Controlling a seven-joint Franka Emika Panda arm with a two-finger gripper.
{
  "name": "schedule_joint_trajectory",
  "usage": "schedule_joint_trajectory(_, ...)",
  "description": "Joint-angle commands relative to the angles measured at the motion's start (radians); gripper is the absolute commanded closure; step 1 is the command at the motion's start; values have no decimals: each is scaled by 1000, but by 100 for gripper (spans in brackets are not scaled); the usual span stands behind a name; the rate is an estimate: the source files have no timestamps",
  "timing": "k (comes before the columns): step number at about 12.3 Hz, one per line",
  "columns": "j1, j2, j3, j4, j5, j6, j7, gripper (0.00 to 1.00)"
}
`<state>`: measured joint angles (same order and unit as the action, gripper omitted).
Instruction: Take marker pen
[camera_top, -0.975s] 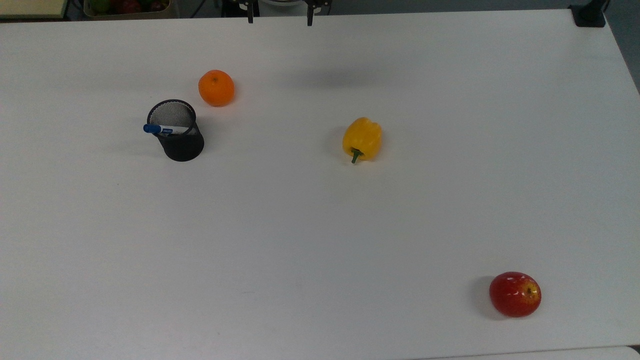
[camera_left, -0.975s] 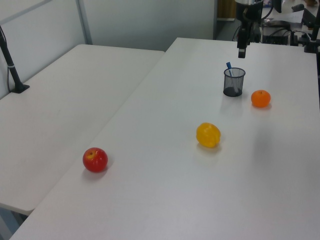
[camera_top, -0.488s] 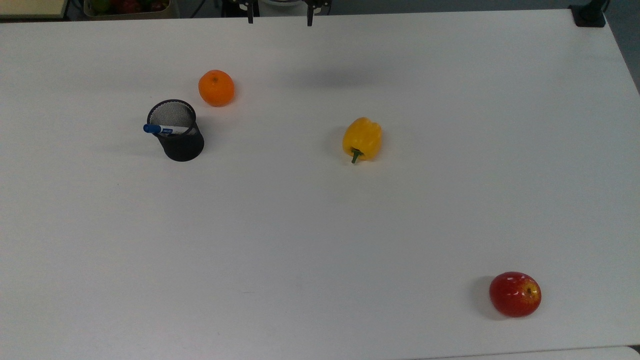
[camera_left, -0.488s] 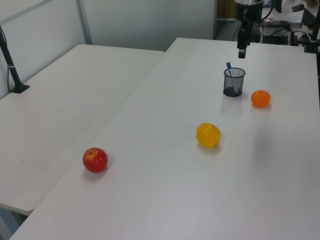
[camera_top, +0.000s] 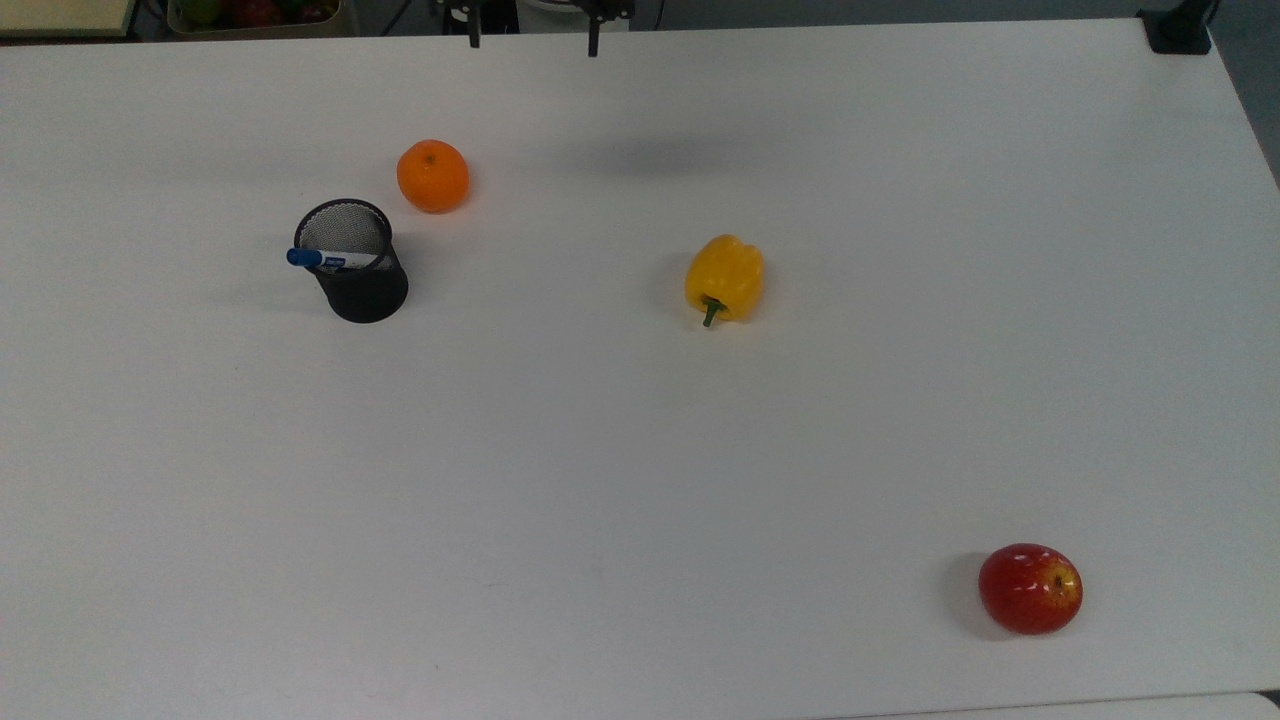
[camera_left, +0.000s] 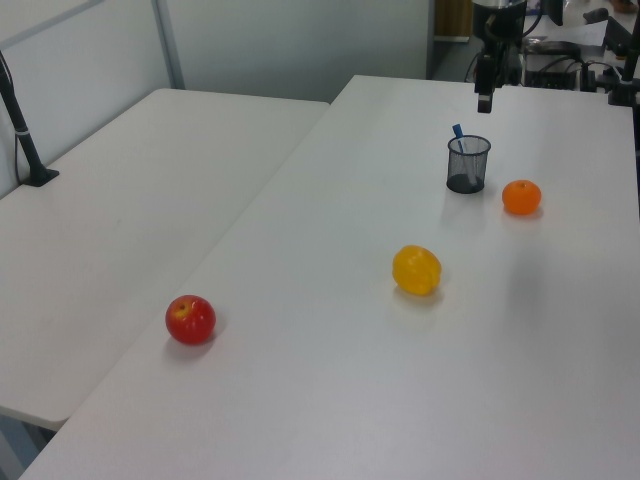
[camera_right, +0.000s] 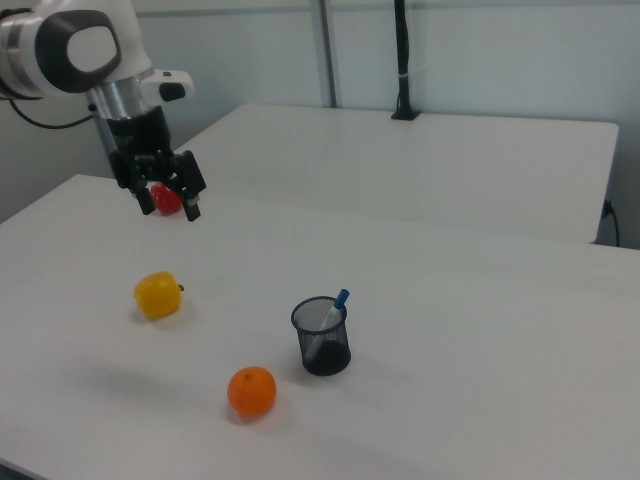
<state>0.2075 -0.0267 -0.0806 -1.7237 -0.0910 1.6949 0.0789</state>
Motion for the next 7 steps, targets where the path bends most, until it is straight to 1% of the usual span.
schedule_joint_trajectory(1, -57, 10, -4, -8, -10, 14, -42, 0)
schedule_joint_trajectory(7, -167, 57, -5, -7, 0, 113, -36, 0)
